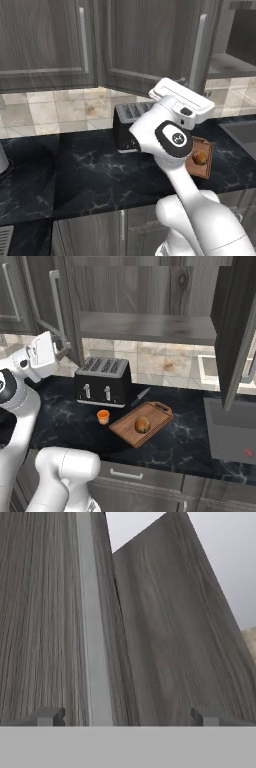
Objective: Pick the bread, place it on the cutting board, pick the jam, place it on the counter, and close the cabinet.
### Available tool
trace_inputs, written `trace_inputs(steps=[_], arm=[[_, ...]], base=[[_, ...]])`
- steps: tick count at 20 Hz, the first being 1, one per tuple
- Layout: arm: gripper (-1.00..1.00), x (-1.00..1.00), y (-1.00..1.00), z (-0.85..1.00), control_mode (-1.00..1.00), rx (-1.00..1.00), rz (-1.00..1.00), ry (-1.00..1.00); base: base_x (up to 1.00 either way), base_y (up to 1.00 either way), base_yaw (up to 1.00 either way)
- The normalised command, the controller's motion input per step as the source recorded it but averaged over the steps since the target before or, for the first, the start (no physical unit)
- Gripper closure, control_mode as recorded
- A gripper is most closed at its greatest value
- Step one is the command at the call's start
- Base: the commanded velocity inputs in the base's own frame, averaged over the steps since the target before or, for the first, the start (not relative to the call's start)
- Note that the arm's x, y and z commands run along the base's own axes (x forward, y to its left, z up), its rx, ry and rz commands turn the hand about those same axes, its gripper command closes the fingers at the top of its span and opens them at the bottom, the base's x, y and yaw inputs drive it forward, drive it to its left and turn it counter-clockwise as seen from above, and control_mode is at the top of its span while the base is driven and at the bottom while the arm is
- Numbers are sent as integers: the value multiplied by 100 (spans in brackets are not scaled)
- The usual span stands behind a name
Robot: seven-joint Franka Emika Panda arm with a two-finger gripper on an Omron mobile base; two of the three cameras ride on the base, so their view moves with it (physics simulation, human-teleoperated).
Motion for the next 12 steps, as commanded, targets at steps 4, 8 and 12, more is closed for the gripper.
trace_inputs(steps=[4,8,12], arm=[[-100,16,-26,1,-100,0,11,1],[-100,21,-23,0,-100,0,12,3],[-100,26,-22,0,-100,0,12,3]], base=[[0,0,0],[0,0,0],[0,0,0]])
